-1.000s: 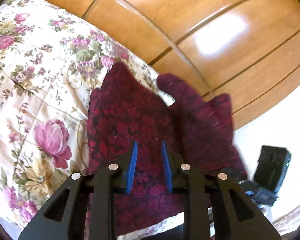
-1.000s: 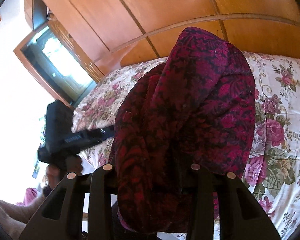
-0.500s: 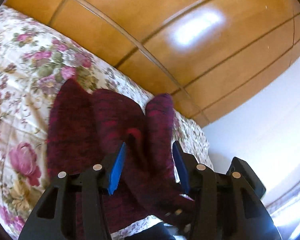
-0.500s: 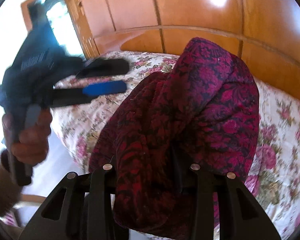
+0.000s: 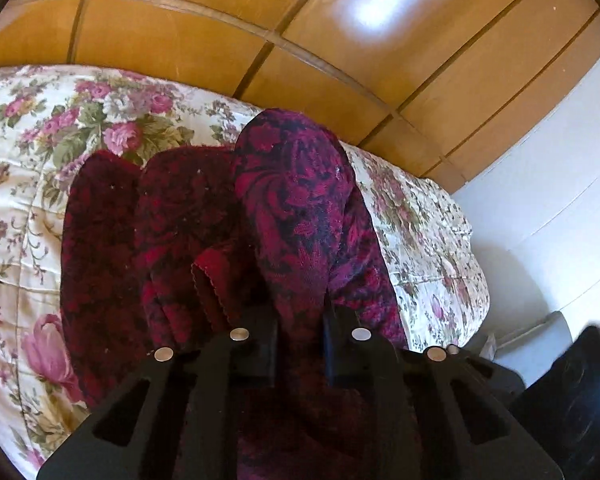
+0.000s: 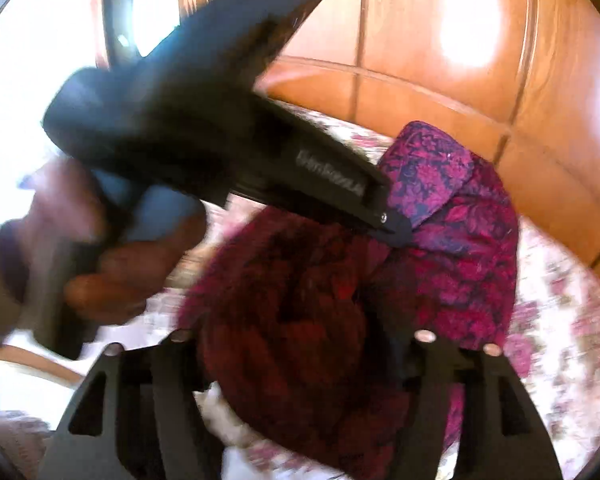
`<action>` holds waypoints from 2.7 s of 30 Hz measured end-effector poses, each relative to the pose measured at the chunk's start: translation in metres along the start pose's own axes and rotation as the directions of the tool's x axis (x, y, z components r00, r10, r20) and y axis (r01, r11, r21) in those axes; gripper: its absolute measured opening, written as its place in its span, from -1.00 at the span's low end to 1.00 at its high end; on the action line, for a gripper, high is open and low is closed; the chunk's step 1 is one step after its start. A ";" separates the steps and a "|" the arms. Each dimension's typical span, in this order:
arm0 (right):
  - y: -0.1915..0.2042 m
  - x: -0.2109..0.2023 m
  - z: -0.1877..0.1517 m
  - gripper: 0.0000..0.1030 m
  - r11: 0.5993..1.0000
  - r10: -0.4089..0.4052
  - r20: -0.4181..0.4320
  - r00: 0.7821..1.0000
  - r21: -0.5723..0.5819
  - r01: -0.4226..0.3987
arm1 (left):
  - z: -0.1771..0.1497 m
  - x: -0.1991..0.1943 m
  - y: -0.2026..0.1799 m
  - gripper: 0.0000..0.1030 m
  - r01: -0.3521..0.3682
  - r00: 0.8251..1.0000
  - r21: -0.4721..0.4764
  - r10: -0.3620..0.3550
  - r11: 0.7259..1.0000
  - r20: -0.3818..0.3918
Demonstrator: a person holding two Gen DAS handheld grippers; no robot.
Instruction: Fold small clothes
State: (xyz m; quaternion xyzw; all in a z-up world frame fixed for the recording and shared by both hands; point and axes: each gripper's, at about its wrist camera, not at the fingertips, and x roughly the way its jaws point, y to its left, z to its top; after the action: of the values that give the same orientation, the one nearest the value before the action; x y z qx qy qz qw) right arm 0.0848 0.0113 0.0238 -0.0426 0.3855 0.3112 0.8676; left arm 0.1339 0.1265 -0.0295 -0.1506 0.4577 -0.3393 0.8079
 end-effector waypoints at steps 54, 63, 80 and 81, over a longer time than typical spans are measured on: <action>-0.089 0.161 0.089 0.61 0.981 -0.177 -0.208 0.962 0.040 0.189 | -0.067 -0.054 0.057 -0.47 -0.480 0.847 -0.152 0.502 0.864 0.174; -0.107 0.136 0.058 0.68 0.986 -0.119 -0.066 0.991 0.113 0.126 | -0.069 -0.055 0.049 -0.47 -0.464 0.856 -0.154 0.486 0.872 0.175; -0.070 0.131 0.114 0.69 0.999 -0.051 -0.150 0.987 -0.003 0.051 | -0.072 -0.059 0.032 -0.47 -0.544 0.806 -0.120 0.557 0.830 0.198; -0.069 0.137 0.116 0.69 0.998 -0.059 -0.165 0.985 -0.012 0.058 | -0.073 -0.059 0.031 -0.47 -0.544 0.807 -0.120 0.557 0.831 0.199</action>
State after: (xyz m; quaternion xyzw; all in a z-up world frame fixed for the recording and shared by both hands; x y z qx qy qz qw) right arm 0.2681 0.0616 -0.0019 -0.0826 0.4533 0.2825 0.8414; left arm 0.0650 0.1940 -0.0482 -0.0722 0.3967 -0.0582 0.9132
